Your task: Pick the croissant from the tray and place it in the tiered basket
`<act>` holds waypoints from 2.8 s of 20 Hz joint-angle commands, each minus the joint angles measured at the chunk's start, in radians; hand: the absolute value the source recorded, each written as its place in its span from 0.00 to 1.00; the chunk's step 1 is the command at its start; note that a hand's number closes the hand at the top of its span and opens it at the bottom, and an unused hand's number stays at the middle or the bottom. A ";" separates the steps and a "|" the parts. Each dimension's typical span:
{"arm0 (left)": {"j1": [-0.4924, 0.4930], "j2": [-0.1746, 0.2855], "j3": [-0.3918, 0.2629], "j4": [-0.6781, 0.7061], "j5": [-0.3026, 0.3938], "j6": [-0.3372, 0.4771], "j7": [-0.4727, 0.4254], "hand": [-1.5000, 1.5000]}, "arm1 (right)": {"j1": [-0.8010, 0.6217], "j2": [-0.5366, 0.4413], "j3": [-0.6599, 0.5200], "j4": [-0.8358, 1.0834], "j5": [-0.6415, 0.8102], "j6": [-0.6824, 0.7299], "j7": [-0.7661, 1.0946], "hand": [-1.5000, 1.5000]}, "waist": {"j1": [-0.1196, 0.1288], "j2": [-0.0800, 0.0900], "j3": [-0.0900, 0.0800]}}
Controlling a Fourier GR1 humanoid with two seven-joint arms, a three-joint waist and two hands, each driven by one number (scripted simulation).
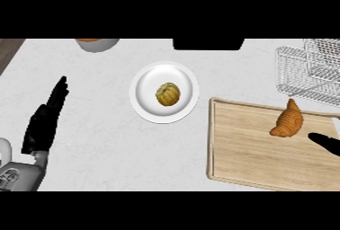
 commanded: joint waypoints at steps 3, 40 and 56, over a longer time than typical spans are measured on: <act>0.034 -0.055 -0.020 -0.042 -0.050 0.022 0.010 0.50 | -0.079 0.037 0.066 0.026 0.079 -0.003 0.176 0.00 | -0.003 -0.002 0.000; 0.055 -0.087 0.108 -0.011 -0.107 -0.083 -0.036 0.50 | -0.287 0.261 0.053 0.358 0.273 0.125 0.114 0.00 | -0.001 -0.002 0.001; -0.037 -0.126 0.152 0.038 -0.148 -0.113 0.024 0.50 | -0.342 0.249 0.127 0.474 0.246 0.268 -0.062 1.00 | -0.013 -0.002 0.001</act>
